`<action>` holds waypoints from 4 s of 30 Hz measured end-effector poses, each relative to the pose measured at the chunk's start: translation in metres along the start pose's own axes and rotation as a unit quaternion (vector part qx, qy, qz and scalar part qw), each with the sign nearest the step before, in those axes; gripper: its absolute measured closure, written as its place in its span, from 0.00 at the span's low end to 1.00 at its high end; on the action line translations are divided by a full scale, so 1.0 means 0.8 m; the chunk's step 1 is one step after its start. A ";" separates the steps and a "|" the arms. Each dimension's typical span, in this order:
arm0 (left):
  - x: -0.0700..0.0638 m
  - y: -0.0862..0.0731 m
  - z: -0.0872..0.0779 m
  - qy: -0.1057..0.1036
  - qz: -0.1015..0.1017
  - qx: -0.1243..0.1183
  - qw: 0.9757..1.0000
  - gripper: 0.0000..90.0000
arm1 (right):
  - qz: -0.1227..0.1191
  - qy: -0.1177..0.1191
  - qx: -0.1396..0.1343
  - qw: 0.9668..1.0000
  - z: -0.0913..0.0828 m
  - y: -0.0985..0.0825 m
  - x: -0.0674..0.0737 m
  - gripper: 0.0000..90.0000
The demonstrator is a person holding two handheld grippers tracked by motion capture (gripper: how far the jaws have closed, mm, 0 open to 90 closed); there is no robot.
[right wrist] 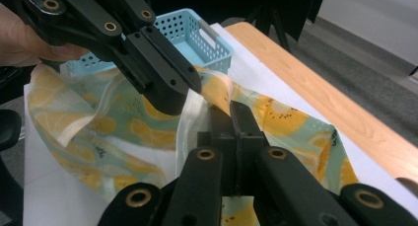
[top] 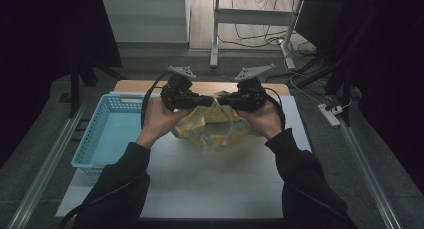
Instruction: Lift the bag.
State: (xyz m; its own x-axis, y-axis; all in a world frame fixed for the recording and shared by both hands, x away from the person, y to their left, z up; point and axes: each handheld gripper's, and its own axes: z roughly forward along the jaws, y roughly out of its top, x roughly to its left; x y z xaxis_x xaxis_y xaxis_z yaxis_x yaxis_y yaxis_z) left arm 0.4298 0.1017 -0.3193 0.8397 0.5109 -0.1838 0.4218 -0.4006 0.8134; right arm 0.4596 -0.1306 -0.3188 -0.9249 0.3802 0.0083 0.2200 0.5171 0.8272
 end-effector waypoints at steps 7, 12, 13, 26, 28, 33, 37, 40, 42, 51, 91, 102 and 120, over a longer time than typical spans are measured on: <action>-0.003 0.027 -0.020 0.012 0.010 -0.021 1.000 1.00 | -0.009 -0.006 -0.014 1.000 -0.015 0.027 0.001 1.00; -0.008 0.047 -0.032 0.021 0.018 -0.034 0.999 1.00 | -0.013 -0.013 -0.026 0.999 -0.029 0.046 0.002 1.00; -0.008 0.051 -0.034 0.022 0.020 -0.037 0.999 1.00 | -0.014 -0.014 -0.028 0.999 -0.032 0.049 0.002 1.00; -0.013 0.085 -0.051 0.039 0.029 -0.064 0.997 1.00 | -0.020 -0.026 -0.049 0.998 -0.055 0.078 0.002 1.00; -0.014 0.089 -0.054 0.043 0.030 -0.067 0.996 1.00 | -0.022 -0.026 -0.052 0.998 -0.057 0.082 0.002 1.00; -0.015 0.094 -0.060 0.051 0.033 -0.076 0.995 1.00 | -0.026 -0.031 -0.055 0.998 -0.061 0.089 0.003 1.00; -0.014 0.093 -0.056 0.059 0.037 -0.070 0.995 1.00 | -0.026 -0.035 -0.055 0.998 -0.059 0.089 0.001 1.00; -0.011 0.090 -0.049 0.062 0.035 -0.067 0.995 1.00 | -0.022 -0.037 -0.052 0.998 -0.055 0.083 -0.003 1.00; -0.007 0.090 -0.044 0.063 0.030 -0.067 0.995 1.00 | -0.021 -0.041 -0.051 0.998 -0.053 0.080 -0.005 1.00; 0.007 0.092 -0.021 0.074 0.022 -0.053 0.996 0.99 | -0.021 -0.062 -0.036 0.997 -0.044 0.073 -0.015 1.00; 0.021 0.016 -0.013 0.095 0.013 -0.006 0.995 0.16 | 0.053 -0.063 -0.042 0.996 -0.034 0.002 -0.031 0.38; 0.017 -0.029 -0.015 0.095 -0.008 0.001 0.995 0.09 | 0.066 -0.059 -0.057 0.994 -0.041 -0.027 -0.024 0.28; -0.001 -0.098 -0.025 0.082 -0.024 0.002 0.996 0.00 | 0.088 -0.051 -0.032 0.994 -0.040 -0.083 -0.003 0.12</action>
State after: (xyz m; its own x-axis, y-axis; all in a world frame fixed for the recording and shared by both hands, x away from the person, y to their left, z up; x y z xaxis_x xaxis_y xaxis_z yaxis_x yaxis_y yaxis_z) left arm 0.3888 0.1481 -0.3719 0.7515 0.6467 -0.1304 0.4625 -0.3756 0.8031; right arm 0.4372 -0.1902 -0.3559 -0.8370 0.5376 0.1020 0.3529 0.3878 0.8515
